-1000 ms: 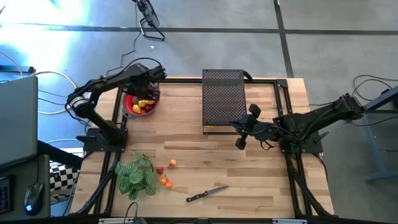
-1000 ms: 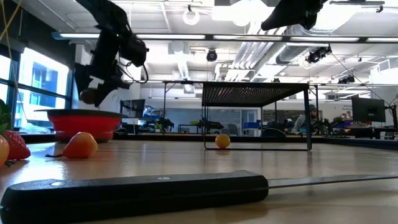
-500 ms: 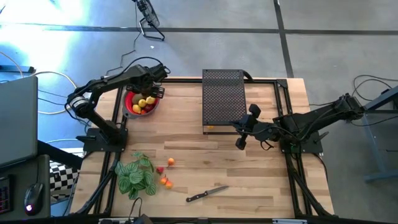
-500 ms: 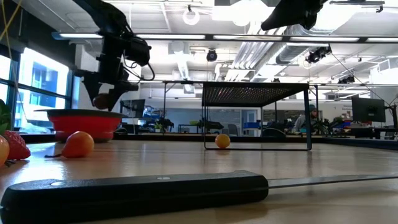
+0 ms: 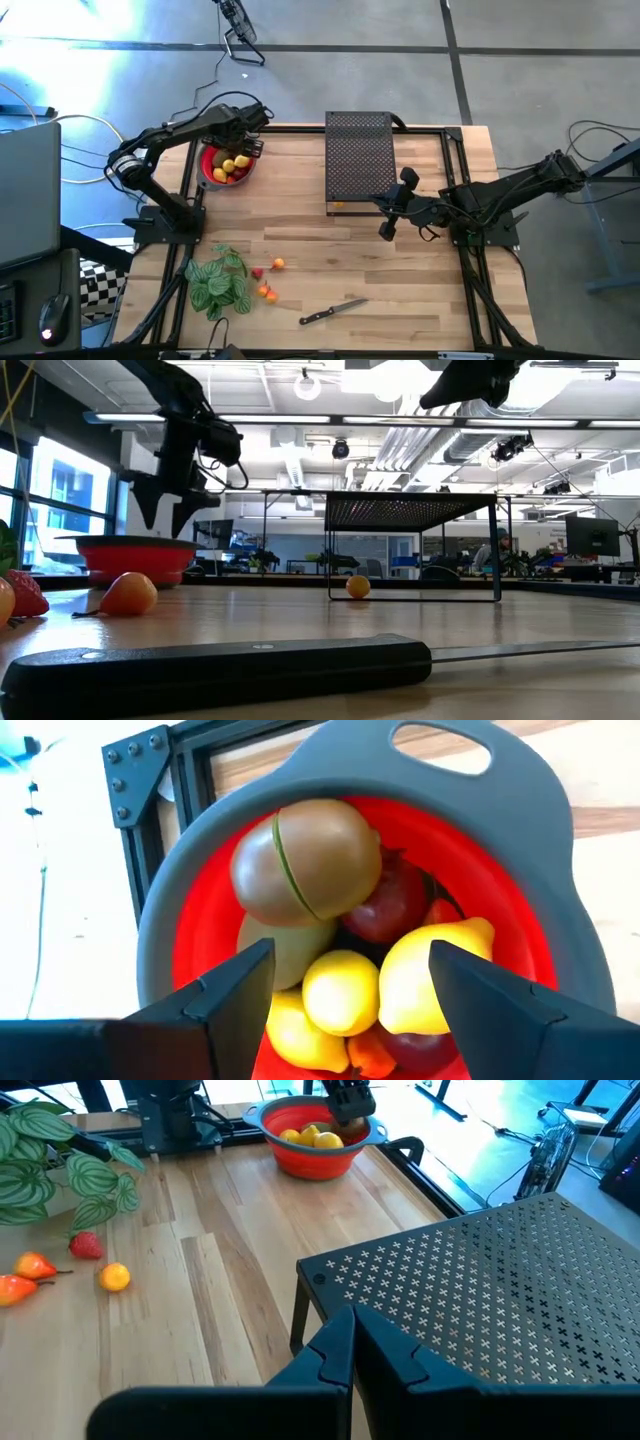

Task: Pick & Place Fruit
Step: Put the orange pear into the strainer bowl

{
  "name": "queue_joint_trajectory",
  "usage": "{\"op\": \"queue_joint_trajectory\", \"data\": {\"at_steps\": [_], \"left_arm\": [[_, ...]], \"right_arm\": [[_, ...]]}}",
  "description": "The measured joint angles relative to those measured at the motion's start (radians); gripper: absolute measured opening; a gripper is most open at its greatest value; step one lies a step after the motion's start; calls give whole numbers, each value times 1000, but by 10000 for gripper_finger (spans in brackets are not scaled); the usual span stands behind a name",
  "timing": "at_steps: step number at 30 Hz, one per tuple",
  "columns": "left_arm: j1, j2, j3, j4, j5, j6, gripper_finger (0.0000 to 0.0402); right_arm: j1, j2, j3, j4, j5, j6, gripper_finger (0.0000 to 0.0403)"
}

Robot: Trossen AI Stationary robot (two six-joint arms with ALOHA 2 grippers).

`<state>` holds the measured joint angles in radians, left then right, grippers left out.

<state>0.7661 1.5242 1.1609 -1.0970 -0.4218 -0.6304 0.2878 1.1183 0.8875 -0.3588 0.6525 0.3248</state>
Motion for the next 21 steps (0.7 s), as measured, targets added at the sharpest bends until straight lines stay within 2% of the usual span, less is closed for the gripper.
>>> {"op": "queue_joint_trajectory", "data": {"at_steps": [10, 17, 21], "left_arm": [[-32, 0, 0, 6, -5, 120, 255], [-209, -67, 0, -6, -87, 167, 200], [-341, -141, 0, -18, -65, 176, 161]], "right_arm": [[0, 0, 0, -5, -1, 0, 3], [0, 0, 0, -23, -3, 0, 3], [0, 0, 0, -30, -3, 0, 3]]}}
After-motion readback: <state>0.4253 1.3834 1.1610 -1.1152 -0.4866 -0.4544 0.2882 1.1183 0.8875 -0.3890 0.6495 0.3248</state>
